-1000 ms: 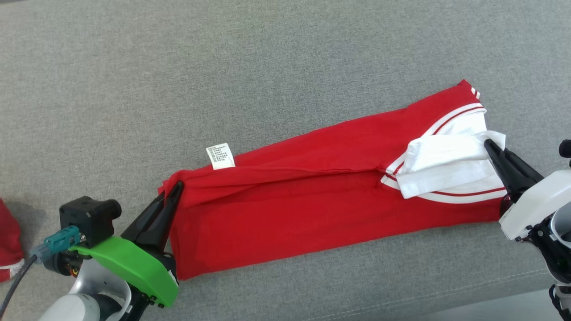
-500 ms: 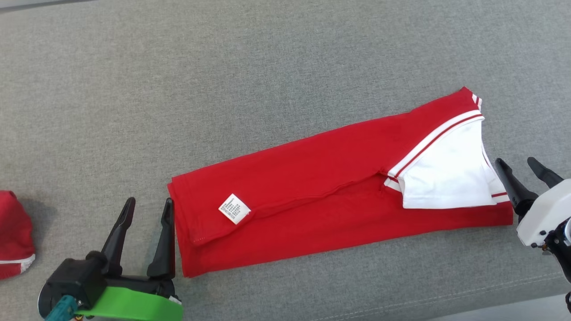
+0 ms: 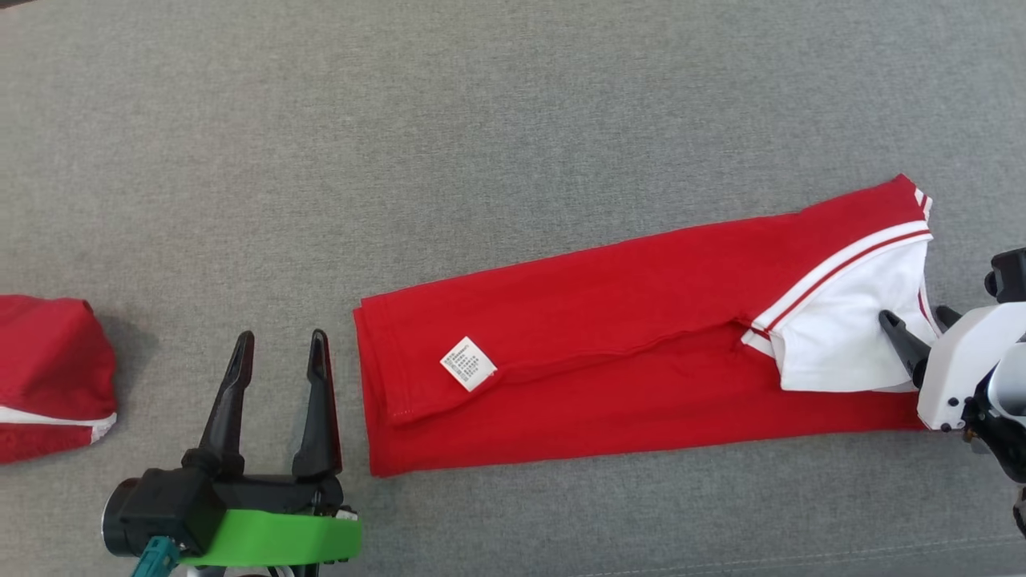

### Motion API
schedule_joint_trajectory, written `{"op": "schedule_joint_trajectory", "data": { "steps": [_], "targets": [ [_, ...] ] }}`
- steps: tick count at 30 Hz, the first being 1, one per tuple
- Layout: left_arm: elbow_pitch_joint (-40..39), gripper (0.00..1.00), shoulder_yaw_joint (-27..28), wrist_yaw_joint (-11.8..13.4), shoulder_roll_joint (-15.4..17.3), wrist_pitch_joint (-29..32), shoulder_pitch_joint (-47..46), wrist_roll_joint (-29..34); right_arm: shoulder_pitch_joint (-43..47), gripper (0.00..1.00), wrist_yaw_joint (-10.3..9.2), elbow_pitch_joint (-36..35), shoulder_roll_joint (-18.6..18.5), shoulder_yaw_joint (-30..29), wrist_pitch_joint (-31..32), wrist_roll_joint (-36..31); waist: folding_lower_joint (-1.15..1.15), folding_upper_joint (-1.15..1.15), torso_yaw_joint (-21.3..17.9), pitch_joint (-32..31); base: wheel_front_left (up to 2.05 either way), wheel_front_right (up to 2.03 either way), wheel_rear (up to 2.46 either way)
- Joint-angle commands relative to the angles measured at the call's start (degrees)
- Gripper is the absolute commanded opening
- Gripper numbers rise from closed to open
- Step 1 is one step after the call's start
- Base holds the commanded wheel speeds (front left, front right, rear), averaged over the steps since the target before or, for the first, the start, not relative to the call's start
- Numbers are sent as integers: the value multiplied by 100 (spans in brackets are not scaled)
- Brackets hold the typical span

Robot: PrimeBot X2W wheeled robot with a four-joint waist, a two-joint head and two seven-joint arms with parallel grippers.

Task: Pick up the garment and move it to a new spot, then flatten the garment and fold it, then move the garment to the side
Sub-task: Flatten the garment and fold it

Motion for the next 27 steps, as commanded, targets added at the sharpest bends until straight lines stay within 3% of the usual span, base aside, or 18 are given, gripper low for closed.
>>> {"op": "schedule_joint_trajectory", "data": {
  "steps": [1, 4, 5, 6, 7, 12, 21, 27],
  "targets": [
    [46, 100, 146, -143, -133, -14, 104, 128, 1, 100, -7, 239, -6, 169, 35, 77, 0, 0, 129, 10, 0, 0, 0],
    [159, 100, 386, -424, -375, -13, 174, 324, 7, 100, -3, 404, -102, 451, 151, 332, 0, 0, 200, -25, 0, 0, 0],
    [192, 100, 488, -514, -449, -14, 195, 365, 13, 68, -1, 413, -146, 598, 209, 490, 0, 0, 214, -35, 0, 0, 0],
    [222, 100, 546, -581, -496, -14, 210, 392, 31, 24, 11, 388, -179, 705, 248, 626, 0, 0, 224, -49, 0, 0, 0],
    [258, 100, 612, -668, -558, -14, 230, 443, 70, 0, 27, 338, -224, 836, 286, 804, 0, 0, 230, -74, 0, 0, 0],
    [358, 100, 902, -922, -724, -14, 289, 599, 147, 0, -3, 286, -751, 669, 54, 1284, 0, 0, 206, -183, 0, 0, 0],
    [531, 100, 1034, -1096, -790, -14, 360, 532, 330, 0, -10, 614, -1402, -963, -269, 1426, 0, 0, 181, -466, 0, 0, 0],
    [605, 100, 1083, -1043, -791, -14, 454, 440, 652, 0, -8, -211, -1628, -1351, 95, 1627, 0, 0, 112, -729, 0, 0, 0]
  ]
}}
